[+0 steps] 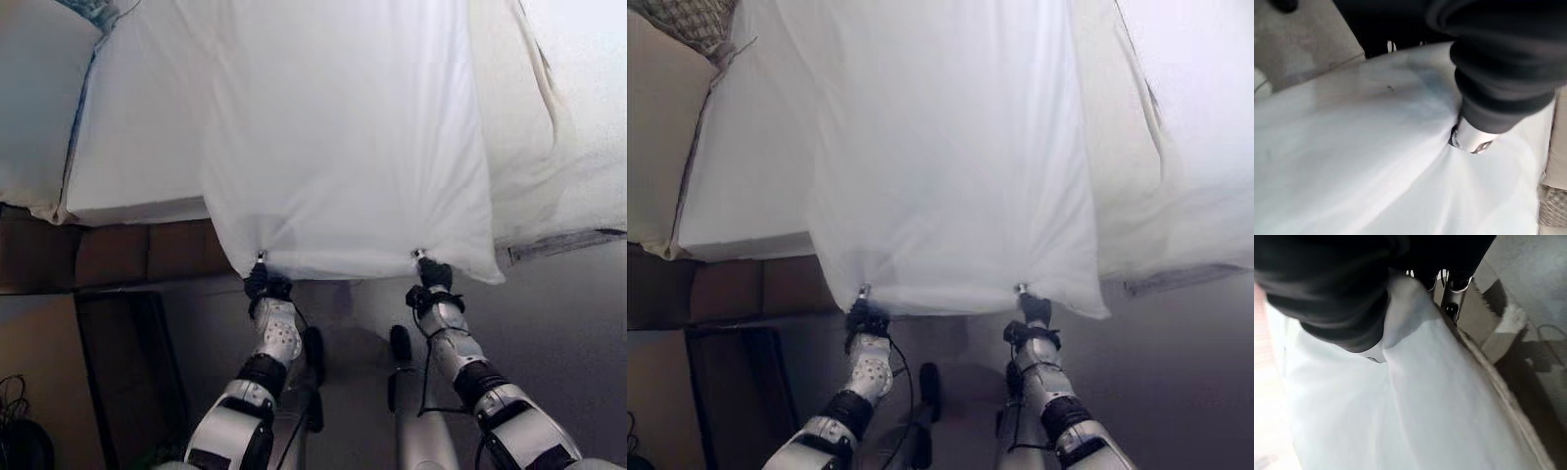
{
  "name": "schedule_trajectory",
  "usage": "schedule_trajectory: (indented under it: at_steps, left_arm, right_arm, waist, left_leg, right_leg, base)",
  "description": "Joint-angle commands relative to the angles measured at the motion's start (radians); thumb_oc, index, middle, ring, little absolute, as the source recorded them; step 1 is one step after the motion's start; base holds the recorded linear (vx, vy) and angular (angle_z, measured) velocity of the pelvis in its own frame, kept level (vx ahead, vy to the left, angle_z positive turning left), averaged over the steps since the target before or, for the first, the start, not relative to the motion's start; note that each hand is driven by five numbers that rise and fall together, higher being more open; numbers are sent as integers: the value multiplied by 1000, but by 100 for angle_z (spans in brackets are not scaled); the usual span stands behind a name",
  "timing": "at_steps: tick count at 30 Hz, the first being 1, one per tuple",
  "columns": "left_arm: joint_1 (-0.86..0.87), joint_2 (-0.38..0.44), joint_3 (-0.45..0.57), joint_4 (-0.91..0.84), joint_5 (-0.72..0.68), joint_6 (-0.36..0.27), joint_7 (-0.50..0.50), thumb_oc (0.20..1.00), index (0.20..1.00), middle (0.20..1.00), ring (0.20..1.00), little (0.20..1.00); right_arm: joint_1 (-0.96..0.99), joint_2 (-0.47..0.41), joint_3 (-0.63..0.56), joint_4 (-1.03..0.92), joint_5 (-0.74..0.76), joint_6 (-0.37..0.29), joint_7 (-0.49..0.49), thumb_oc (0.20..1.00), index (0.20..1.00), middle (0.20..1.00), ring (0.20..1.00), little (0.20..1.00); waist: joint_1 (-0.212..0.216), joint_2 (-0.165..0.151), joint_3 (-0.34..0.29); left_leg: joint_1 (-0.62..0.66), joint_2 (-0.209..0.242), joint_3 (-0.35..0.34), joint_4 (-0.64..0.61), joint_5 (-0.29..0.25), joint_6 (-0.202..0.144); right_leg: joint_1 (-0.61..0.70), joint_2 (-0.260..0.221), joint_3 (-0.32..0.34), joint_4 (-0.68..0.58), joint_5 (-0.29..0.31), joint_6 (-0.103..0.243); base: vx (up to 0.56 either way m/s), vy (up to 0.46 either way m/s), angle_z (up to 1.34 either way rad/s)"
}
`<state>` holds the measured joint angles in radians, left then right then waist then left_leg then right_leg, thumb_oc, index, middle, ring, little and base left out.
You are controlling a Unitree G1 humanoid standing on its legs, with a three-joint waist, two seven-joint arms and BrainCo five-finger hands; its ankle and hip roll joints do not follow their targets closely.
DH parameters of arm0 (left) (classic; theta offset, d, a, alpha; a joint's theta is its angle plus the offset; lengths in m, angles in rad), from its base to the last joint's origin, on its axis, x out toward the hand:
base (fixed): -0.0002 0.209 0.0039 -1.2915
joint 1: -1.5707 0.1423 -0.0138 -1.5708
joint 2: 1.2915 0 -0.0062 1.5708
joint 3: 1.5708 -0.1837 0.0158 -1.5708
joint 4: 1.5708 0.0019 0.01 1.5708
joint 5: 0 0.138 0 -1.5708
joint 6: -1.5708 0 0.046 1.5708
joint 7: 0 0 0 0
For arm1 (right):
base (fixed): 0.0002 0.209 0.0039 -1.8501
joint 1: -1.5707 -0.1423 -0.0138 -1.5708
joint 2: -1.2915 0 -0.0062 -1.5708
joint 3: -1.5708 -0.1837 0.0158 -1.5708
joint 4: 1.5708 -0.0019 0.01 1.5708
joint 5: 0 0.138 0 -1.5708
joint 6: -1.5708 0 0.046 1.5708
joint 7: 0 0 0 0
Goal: Make the bed
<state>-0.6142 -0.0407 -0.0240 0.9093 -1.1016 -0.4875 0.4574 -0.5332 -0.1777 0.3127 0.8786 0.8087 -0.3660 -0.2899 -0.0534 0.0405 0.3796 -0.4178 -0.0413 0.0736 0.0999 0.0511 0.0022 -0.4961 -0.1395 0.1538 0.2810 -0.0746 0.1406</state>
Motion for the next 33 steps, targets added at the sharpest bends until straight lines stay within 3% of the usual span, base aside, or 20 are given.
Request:
schedule_trajectory:
  at_steps: [1,5,7,10,11,12,13,16,22,27,33]
  left_arm:
    - [65,37,135,129,11,-33,139,200,200,200,200,200]
    - [47,46,160,216,40,16,200,200,200,200,200,200]
    - [41,46,170,280,51,77,215,200,200,200,200,200]
    - [41,35,160,297,46,109,216,200,200,200,200,200]
    - [42,35,159,297,44,109,215,385,385,385,385,385]
    - [48,30,149,294,32,118,196,674,674,674,674,674]
    - [51,25,136,285,26,125,177,1000,1000,1000,1000,1000]
    - [71,13,89,266,3,143,111,1000,1000,1000,1000,1000]
    - [84,1,54,285,-20,173,56,1000,1000,1000,1000,1000]
    - [120,-24,-36,289,19,206,9,1000,1000,1000,1000,1000]
    - [195,-30,-257,109,169,236,-16,1000,1000,1000,1000,1000]
  right_arm:
    - [118,1,37,79,-14,58,-18,200,200,200,200,200]
    - [126,32,43,184,-16,116,-25,200,200,200,200,200]
    - [125,37,42,251,-33,159,-18,200,200,200,200,200]
    - [132,47,18,283,-20,178,-16,200,200,200,200,200]
    - [132,47,17,284,-20,178,-15,322,322,322,322,322]
    - [136,48,14,289,-20,185,-13,423,423,423,423,423]
    - [137,46,12,293,-24,192,-9,1000,1000,1000,1000,1000]
    - [138,48,10,307,-31,202,-6,1000,1000,1000,1000,1000]
    - [132,52,22,345,-63,235,26,1000,1000,1000,1000,1000]
    - [146,63,43,361,-39,257,71,1000,1000,1000,1000,1000]
    - [179,35,64,246,-46,231,87,1000,1000,1000,1000,1000]
  waist:
    - [3,-30,30]
    - [0,-37,20]
    - [-2,-36,19]
    - [-7,-29,16]
    - [-8,-29,16]
    - [-9,-26,14]
    - [-10,-24,13]
    - [-12,-19,9]
    - [-10,-11,-4]
    - [-4,-3,-14]
    - [-4,12,-5]
  left_leg:
    - [-50,33,23,55,-35,-39]
    - [-52,44,16,40,-16,-54]
    - [-50,49,12,37,-10,-61]
    - [-37,54,0,25,0,-67]
    - [-36,54,-1,23,0,-67]
    - [-31,54,-3,17,3,-68]
    - [-28,54,-4,14,5,-68]
    - [-17,55,-9,0,11,-68]
    - [6,56,-20,-26,22,-71]
    - [33,59,-33,-56,38,-74]
    - [37,60,-43,-68,54,-76]
  right_leg:
    - [17,20,17,-187,190,1]
    - [21,23,1,-191,181,-4]
    - [20,28,-10,-178,170,-8]
    - [27,34,-26,-160,157,-13]
    - [27,34,-27,-160,157,-13]
    - [30,35,-28,-159,155,-13]
    - [32,35,-31,-160,155,-13]
    - [41,34,-39,-161,153,-13]
    - [58,36,-49,-164,148,-15]
    - [84,35,-61,-175,146,-17]
    - [93,37,-75,-181,145,-17]
  base:
    - [-10,-87,-10]
    - [-3,-90,-4]
    - [6,-80,3]
    - [18,-79,16]
    - [22,-50,18]
    - [13,-21,12]
    - [15,-29,8]
    - [7,-32,2]
    - [19,-34,9]
    - [19,-46,4]
    - [-3,-42,4]
